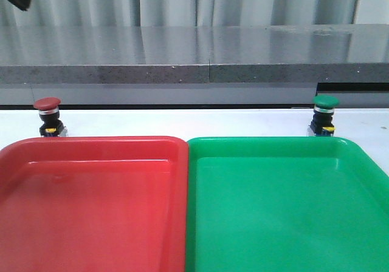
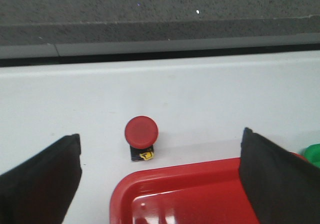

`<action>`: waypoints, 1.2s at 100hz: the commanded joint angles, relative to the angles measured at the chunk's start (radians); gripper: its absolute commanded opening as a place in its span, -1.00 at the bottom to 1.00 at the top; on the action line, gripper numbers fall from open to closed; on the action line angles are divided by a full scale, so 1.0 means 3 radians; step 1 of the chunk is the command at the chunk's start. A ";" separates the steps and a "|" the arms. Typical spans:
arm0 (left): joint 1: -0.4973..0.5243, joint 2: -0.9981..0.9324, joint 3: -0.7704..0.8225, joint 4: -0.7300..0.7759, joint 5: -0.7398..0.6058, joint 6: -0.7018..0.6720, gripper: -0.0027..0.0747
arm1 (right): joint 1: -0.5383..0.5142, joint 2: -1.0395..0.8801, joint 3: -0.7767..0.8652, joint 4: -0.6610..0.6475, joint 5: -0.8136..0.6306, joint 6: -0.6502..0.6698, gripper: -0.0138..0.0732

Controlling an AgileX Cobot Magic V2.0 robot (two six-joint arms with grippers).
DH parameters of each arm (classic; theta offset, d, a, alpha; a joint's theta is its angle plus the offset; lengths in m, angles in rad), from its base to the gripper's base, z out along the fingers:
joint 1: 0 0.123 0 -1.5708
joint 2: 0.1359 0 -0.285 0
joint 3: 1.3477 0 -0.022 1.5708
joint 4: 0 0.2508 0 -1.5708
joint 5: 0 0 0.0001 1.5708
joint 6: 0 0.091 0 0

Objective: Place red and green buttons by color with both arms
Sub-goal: 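Lower the left gripper over the red push button and close on it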

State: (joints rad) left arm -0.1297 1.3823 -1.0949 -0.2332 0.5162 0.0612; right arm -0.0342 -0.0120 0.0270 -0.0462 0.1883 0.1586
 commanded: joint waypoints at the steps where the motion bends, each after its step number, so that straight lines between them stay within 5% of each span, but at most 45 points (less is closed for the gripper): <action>1: -0.0021 0.0189 -0.0347 -0.0174 0.0006 -0.0027 0.71 | 0.0003 -0.0013 -0.0062 0.0000 -0.0252 -0.0013 -0.83; 44: -0.0021 0.1365 -0.1048 -0.0048 0.0296 -0.0042 0.66 | 0.0003 -0.0013 -0.0062 0.0000 -0.0252 -0.0013 -0.83; 92: -0.0021 0.1757 -0.1171 0.0129 0.0288 -0.0204 0.65 | 0.0003 -0.0013 -0.0062 0.0000 -0.0252 -0.0013 -0.83; 120: -0.0021 0.1763 -0.1171 0.0129 0.0293 -0.0204 -0.01 | 0.0003 -0.0013 -0.0062 0.0000 -0.0252 -0.0013 -0.83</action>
State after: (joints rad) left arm -0.1318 1.9601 -1.4139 -0.1884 0.6364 0.0072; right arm -0.0342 -0.0120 0.0270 -0.0462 0.1883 0.1586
